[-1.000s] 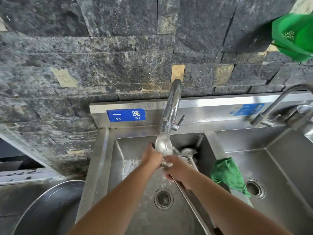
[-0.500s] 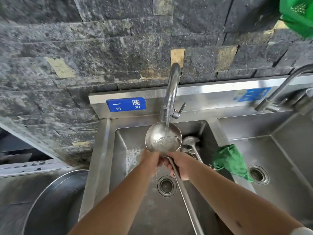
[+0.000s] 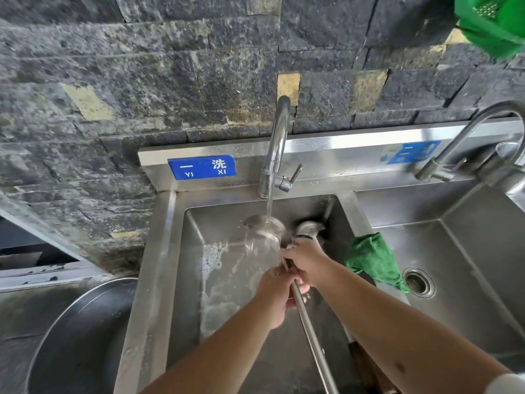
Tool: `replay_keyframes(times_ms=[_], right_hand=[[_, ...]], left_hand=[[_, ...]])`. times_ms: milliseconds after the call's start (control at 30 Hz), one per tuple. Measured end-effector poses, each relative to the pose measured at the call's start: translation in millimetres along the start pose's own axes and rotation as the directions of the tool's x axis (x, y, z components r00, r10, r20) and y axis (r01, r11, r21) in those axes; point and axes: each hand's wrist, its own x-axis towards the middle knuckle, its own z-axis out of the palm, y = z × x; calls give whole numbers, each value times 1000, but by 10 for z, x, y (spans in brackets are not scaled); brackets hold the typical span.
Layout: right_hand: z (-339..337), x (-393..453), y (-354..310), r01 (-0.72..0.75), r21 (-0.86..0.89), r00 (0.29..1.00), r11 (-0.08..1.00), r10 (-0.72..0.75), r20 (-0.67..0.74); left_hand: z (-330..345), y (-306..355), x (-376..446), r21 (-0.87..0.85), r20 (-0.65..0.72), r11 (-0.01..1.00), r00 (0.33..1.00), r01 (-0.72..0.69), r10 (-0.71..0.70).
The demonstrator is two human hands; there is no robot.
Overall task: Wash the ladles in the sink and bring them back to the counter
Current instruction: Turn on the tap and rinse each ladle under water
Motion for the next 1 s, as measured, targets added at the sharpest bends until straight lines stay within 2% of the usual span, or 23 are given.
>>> replay_keyframes(times_ms=[67, 133, 200, 300, 333, 467, 567, 667, 800, 900, 1000], right_hand=[[-63, -13, 18, 87, -100, 991, 991, -96, -90], [-159, -31, 40, 138, -129, 975, 982, -158, -154], [-268, -44, 51, 154, -108, 972, 982, -170, -162], [-535, -116, 83, 132, 12, 980, 991, -129, -149], [-624, -176, 105, 131, -10, 980, 991, -131, -153], [-921, -608, 413, 124, -364, 982, 923, -168, -91], [-1035, -823, 804, 45, -455, 999, 889, -53, -3], [-1069, -805, 1092, -35, -410, 999, 911, 40, 3], [-941, -591, 1293, -120, -198, 990, 973, 101, -101], [-791, -393, 1337, -145, -124, 980, 982, 126, -152], [-543, -214, 1345, -173, -26, 974, 985, 167, -152]], left_hand=[[84, -49, 0, 52, -4, 999, 1000, -16, 16], [201, -60, -6, 65, 13, 998, 1000, -23, 22], [291, -23, -2, 17, 53, 1000, 998, -24, 23], [404, 60, 95, -82, 157, 996, 988, 20, -7], [436, 72, 150, -101, 193, 994, 981, 39, -18], [575, 67, 430, -94, 230, 994, 973, 56, -32], [695, -7, 668, -131, 240, 990, 970, 58, -26], [837, -140, 894, -165, 215, 985, 976, 60, -24], [959, -263, 1049, -136, 202, 990, 979, 20, 8], [902, -334, 1152, 45, 195, 999, 981, -17, 8], [736, -379, 1288, 255, 181, 962, 982, -98, 52]])
